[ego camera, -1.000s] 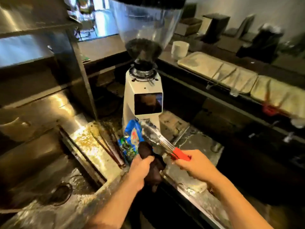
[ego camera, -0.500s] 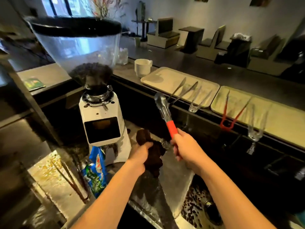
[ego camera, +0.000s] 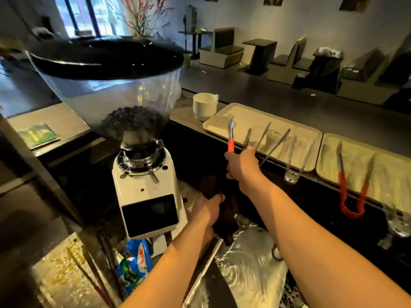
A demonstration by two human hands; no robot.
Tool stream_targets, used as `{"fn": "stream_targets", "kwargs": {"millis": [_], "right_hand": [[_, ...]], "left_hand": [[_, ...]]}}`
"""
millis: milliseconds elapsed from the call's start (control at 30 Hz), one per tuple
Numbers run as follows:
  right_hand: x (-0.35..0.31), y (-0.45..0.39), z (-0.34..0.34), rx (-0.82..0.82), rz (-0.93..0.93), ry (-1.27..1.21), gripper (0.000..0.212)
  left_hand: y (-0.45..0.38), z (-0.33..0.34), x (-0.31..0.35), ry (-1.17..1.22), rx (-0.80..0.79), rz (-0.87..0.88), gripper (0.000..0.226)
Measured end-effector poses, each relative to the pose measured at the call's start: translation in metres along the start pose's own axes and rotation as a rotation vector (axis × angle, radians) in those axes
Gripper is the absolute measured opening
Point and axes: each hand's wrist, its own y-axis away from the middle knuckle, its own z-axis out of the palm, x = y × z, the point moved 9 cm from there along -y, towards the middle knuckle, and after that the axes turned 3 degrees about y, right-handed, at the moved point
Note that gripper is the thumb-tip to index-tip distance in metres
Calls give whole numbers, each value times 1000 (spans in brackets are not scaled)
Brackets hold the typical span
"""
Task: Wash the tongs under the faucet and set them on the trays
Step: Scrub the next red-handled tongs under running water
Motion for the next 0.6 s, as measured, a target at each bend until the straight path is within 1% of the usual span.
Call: {"fn": "stream_targets", "kwargs": {"millis": [67, 133, 167, 200, 267, 300, 400, 467, 533, 600], "right_hand": [[-5, -20, 5, 58, 71, -10, 58], [-1, -37, 10, 121, 258, 0, 61], [-1, -44, 12, 152, 318, 14, 64], [-3, -53, 11, 164, 311, 17, 66], [-11, -73, 21, 84, 206, 11, 64], [-11, -80, 23, 51, 178, 50, 61], [-5, -94, 15, 114, 205, 320, 47], [-7, -99, 12, 130, 183, 465, 43], [-12, -97, 10, 137, 169, 556, 52], [-14, -92, 6, 152, 189, 620, 68]], "left_hand": [[-6, 2, 1, 42, -41, -7, 31], [-13, 3, 3, 61, -77, -16, 26], [-18, 2, 5, 70, -85, -14, 23], [-18, 1, 6, 68, -82, -13, 21], [-23, -2, 8, 62, -74, -14, 18], [-24, -3, 8, 64, -75, -12, 16], [-29, -7, 9, 54, -76, -15, 13], [-30, -9, 7, 46, -78, -23, 12], [-31, -9, 6, 53, -80, -30, 13], [-30, -10, 4, 65, -86, -35, 14]]}}
